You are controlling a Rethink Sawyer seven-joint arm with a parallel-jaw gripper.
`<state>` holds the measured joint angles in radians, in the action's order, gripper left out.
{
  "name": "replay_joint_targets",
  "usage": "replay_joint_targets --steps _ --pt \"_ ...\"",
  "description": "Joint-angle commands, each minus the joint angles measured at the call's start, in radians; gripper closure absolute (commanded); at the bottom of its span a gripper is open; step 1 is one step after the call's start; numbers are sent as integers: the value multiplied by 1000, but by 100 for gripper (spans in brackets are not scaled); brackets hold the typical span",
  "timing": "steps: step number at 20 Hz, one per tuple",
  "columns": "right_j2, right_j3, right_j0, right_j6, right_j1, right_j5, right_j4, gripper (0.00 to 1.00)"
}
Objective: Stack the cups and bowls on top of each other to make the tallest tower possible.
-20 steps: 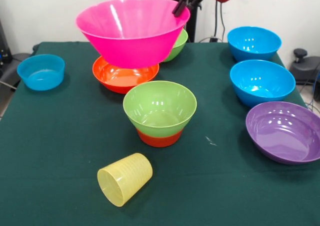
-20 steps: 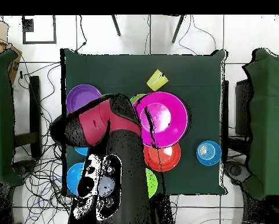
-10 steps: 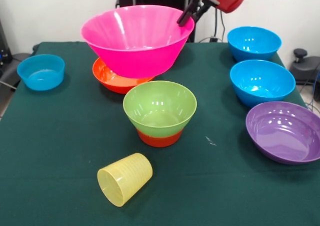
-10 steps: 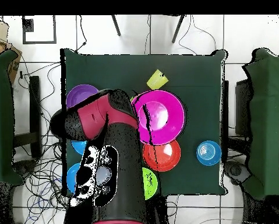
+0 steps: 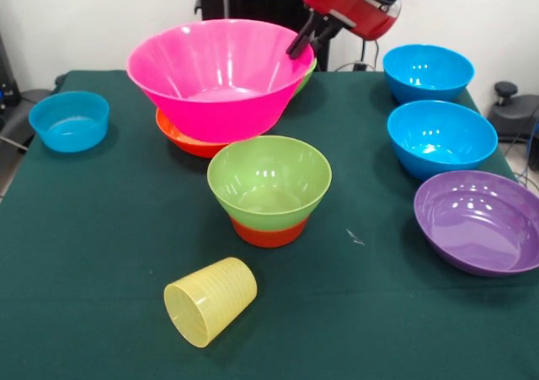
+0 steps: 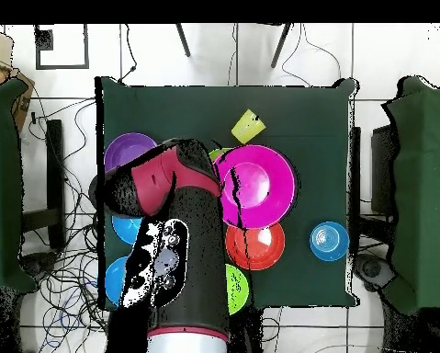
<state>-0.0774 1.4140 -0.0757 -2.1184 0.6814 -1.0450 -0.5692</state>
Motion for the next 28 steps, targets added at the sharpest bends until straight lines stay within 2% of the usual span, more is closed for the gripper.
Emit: replay_joint_targets --steps 1,8,14,28 --pt "13 -77 -20 -194 -61 -13 40 100" --pt "-13 -113 -42 -219 -105 2 55 100" --pt "-34 -138 -61 -198 -100 -42 87 100" --pt "-96 -200 -123 -222 -156 -70 141 100"
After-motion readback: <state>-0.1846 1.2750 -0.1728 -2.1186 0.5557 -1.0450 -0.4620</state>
